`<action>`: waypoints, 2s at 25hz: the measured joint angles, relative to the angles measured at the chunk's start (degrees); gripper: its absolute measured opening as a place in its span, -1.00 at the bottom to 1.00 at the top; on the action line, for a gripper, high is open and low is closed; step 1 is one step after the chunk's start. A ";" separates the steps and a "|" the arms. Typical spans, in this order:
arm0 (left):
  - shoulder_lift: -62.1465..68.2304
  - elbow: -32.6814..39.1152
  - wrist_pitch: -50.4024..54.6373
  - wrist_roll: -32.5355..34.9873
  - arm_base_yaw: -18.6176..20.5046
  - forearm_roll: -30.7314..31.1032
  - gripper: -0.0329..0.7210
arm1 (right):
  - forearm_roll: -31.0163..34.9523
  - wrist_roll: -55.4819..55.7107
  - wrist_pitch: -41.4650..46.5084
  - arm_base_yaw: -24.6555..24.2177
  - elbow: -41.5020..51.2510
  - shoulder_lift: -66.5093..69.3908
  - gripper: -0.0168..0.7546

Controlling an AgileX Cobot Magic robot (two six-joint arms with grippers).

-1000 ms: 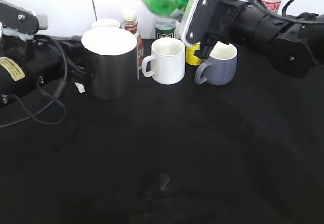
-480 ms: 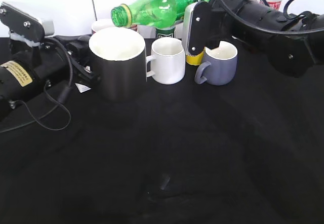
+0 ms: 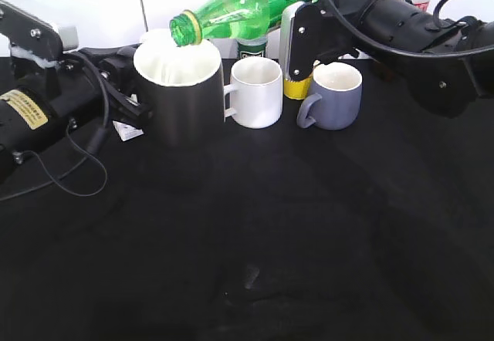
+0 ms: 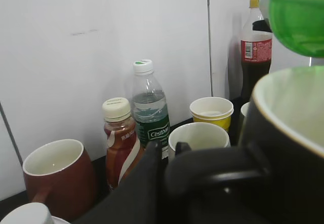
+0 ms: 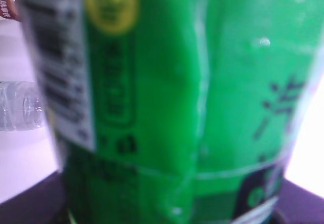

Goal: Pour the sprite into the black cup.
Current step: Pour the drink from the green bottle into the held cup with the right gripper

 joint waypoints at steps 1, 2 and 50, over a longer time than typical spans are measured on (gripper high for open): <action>0.00 0.00 0.00 0.00 0.00 0.00 -0.78 | 0.06 -0.50 0.00 0.00 0.00 0.00 0.10; 0.00 0.00 0.00 0.00 0.00 0.00 -0.78 | 0.12 -0.77 0.00 0.00 0.00 0.00 0.10; 0.36 0.00 0.31 0.00 0.00 0.36 -0.78 | 0.38 -1.53 -1.36 0.00 0.00 0.00 0.09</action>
